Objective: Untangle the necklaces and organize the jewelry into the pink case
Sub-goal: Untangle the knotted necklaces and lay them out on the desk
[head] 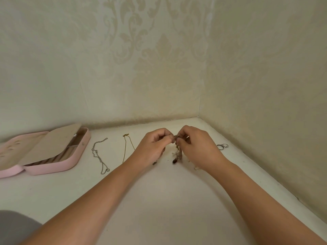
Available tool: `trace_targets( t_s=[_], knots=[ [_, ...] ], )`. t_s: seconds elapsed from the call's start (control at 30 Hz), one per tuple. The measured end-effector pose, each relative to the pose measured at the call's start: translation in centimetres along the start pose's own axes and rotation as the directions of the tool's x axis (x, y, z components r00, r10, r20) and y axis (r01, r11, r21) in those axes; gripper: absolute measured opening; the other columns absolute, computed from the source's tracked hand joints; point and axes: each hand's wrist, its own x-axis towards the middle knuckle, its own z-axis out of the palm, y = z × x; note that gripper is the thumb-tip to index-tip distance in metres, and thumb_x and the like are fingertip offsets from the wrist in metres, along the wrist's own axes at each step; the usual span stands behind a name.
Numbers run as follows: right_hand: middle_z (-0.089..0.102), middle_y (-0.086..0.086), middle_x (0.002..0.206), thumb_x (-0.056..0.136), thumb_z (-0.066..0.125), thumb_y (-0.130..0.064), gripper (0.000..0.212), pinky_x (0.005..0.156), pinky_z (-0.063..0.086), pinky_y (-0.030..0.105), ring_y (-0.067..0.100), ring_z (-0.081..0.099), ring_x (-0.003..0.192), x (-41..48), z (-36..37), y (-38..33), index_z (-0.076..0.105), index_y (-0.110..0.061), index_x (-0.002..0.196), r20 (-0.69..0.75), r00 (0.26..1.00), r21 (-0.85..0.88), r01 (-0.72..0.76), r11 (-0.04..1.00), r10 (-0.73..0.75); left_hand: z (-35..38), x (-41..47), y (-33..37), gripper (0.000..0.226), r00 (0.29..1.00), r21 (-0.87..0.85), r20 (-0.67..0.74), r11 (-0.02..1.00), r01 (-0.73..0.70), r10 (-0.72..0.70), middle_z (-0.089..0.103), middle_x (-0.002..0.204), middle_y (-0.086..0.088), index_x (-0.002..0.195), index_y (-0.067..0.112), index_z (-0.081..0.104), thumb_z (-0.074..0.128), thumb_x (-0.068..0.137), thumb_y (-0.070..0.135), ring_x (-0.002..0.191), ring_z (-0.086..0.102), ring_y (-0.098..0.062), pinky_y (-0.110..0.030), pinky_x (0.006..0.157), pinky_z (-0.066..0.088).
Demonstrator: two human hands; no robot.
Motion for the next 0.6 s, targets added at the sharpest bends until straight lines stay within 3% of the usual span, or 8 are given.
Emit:
trace_targets(
  t_s=[0.1, 0.2, 0.3, 0.37, 0.43, 0.53, 0.6],
  knots=[
    [0.066, -0.003, 0.080, 0.091, 0.055, -0.015, 0.007, 0.065, 0.050, 0.028, 0.014, 0.062, 0.071, 0.0, 0.1, -0.1, 0.059, -0.018, 0.087, -0.001, 1.000, 0.115, -0.026, 0.993, 0.026, 0.0, -0.1, 0.2, 0.026, 1.000, -0.057, 0.001, 0.998, -0.008, 0.008, 0.034, 0.061, 0.002, 0.070, 0.015, 0.058, 0.051, 0.095, 0.009, 0.045, 0.028, -0.007, -0.019, 0.044, 0.023],
    [0.060, -0.007, 0.070, 0.086, 0.064, -0.015, 0.014, 0.052, 0.041, 0.012, 0.005, 0.056, 0.059, 0.1, -0.1, -0.1, 0.056, -0.024, 0.078, -0.029, 0.998, 0.161, -0.048, 0.986, 0.053, -0.1, -0.2, 0.4, 0.024, 1.000, -0.095, -0.001, 0.995, -0.015, 0.015, 0.035, 0.063, 0.002, 0.073, 0.014, 0.058, 0.051, 0.096, 0.010, 0.045, 0.027, -0.006, -0.018, 0.043, 0.022],
    [0.061, -0.001, 0.058, 0.079, 0.076, -0.024, 0.019, 0.050, 0.041, 0.020, 0.008, 0.055, 0.050, 0.0, -0.8, -0.1, 0.060, -0.016, 0.071, -0.030, 0.994, 0.216, -0.098, 0.972, 0.107, -0.1, -0.2, 0.2, 0.018, 0.999, -0.071, -0.018, 0.996, -0.044, 0.043, 0.036, 0.059, 0.007, 0.079, 0.011, 0.058, 0.052, 0.097, 0.012, 0.045, 0.027, -0.007, -0.020, 0.046, 0.022],
    [0.066, 0.006, 0.062, 0.080, 0.076, -0.028, 0.021, 0.051, 0.042, 0.025, 0.012, 0.055, 0.049, 0.0, -1.2, -0.1, 0.066, -0.012, 0.071, -0.032, 0.993, 0.217, -0.108, 0.970, 0.117, -0.1, -0.2, 0.0, 0.016, 0.997, -0.006, -0.036, 0.997, -0.074, 0.074, 0.038, 0.053, 0.015, 0.081, 0.012, 0.060, 0.054, 0.096, 0.015, 0.045, 0.028, -0.006, -0.017, 0.046, 0.024],
    [0.068, 0.006, 0.067, 0.086, 0.069, -0.028, 0.016, 0.055, 0.044, 0.027, 0.019, 0.060, 0.058, 0.0, -1.4, 0.0, 0.072, -0.015, 0.076, -0.039, 0.995, 0.141, -0.082, 0.987, 0.089, 0.1, -0.2, -0.1, 0.016, 0.994, 0.043, -0.058, 0.995, -0.094, 0.096, 0.043, 0.056, 0.016, 0.080, 0.015, 0.062, 0.056, 0.095, 0.018, 0.045, 0.030, -0.005, -0.014, 0.045, 0.026],
    [0.069, -0.003, 0.074, 0.091, 0.059, -0.019, 0.014, 0.067, 0.047, 0.027, 0.015, 0.063, 0.072, 0.0, -1.3, 0.0, 0.072, -0.020, 0.086, -0.044, 0.997, 0.066, -0.060, 0.996, 0.063, 0.1, -0.2, -0.1, 0.016, 0.993, 0.043, -0.080, 0.996, -0.080, 0.084, 0.048, 0.063, 0.014, 0.079, 0.017, 0.064, 0.058, 0.094, 0.018, 0.042, 0.030, -0.004, -0.014, 0.043, 0.025],
    [0.065, -0.003, 0.086, 0.088, 0.058, -0.014, 0.013, 0.074, 0.048, 0.028, 0.013, 0.062, 0.082, 0.0, -1.2, 0.0, 0.067, -0.022, 0.082, -0.046, 0.998, 0.057, -0.044, 0.997, 0.047, 0.2, -0.2, 0.1, 0.016, 0.994, 0.039, -0.073, 0.996, -0.083, 0.085, 0.050, 0.067, 0.009, 0.079, 0.017, 0.064, 0.058, 0.094, 0.018, 0.039, 0.030, -0.003, -0.012, 0.042, 0.024]
  ],
)
